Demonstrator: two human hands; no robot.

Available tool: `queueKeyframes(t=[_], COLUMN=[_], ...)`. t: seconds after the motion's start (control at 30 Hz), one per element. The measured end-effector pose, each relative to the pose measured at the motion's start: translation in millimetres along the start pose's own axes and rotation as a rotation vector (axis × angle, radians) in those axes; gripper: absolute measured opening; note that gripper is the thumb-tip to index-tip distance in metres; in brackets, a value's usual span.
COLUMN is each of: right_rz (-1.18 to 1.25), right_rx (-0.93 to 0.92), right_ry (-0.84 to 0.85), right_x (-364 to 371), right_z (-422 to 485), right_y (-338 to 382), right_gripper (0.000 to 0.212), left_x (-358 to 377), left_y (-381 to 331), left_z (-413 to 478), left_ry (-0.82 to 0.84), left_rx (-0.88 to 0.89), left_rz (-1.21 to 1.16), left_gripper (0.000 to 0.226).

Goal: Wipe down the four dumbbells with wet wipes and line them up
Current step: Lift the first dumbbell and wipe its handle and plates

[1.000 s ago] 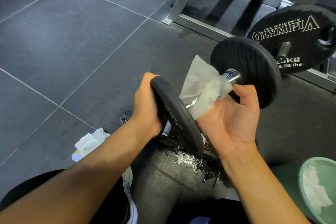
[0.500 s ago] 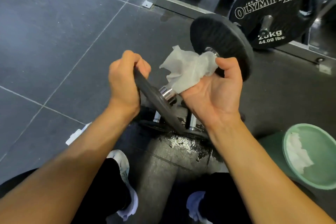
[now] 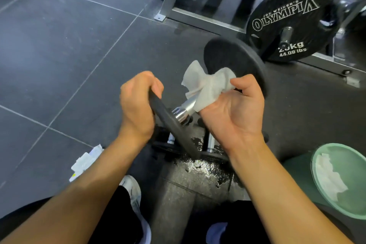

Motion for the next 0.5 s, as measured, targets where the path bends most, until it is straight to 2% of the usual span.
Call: queueKeyframes(t=[0.07,0.1,0.13,0.2,0.27,0.3,0.37,0.4,0.43,0.47,0.5], right_rz=[-0.051,-0.069,-0.076,-0.089,-0.101,-0.105,-0.102,-0.087,-0.088,-0.092,-0.099], right_rx=[-0.067,-0.102,-0.128,-0.144,-0.112,-0.09,-0.059,-0.043,-0.022,-0.003,0.016], right_ry=[-0.052,-0.055,-0.055,-0.055,-0.038,-0.031,-0.018,0.006,0.033,0.067,0.101], right_x=[-1.2,-0.6,0.1,4.2,4.9,4.3,2.2,1.3,2.0,4.3,6.3], right_z=[-0.5,-1.3,-1.8,-3.6,-3.7,-4.1,-2.6,-1.9,-2.2,-3.2,-4.1], right_y=[1.9,2.7,3.7,4.6,3.6,2.4,0.6,0.1,-1.0,-2.9,-4.9], right_gripper=[0.016,0.018,0.019,0.024,0.03,0.03,0.022,0.034,0.047,0.053,0.051], left_x=[10.8,16.2,19.3,23.0,19.6,15.1,3.8,3.6,5.3,5.6,5.6], left_y=[-21.1,-28.1,-33.0,-36.0,-29.8,-22.9,6.6,23.4,36.1,46.4,54.1], left_z=[-10.0,-15.0,-18.7,-21.0,-16.5,-10.6,5.0,5.3,1.1,-3.7,-6.8], left_ry=[0.294,0.383,0.418,0.375,0.255,0.162,-0.037,-0.074,-0.1,-0.146,-0.199], left_rx=[0.539,0.716,0.84,0.891,0.688,0.453,-0.225,-0.535,-0.743,-0.841,-0.855], left_rz=[0.376,0.486,0.556,0.599,0.47,0.321,-0.098,-0.275,-0.368,-0.427,-0.51], left_gripper=[0.035,0.036,0.037,0.038,0.039,0.038,0.035,0.035,0.037,0.042,0.055])
Point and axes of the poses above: each hand's wrist, its own z-axis towards the middle knuckle, its own x-axis out of the palm, y = z × x, the point moved 4 cm from there along z, towards the middle knuckle, and after that the axes turned 8 degrees about x, right-handed, at the moved point
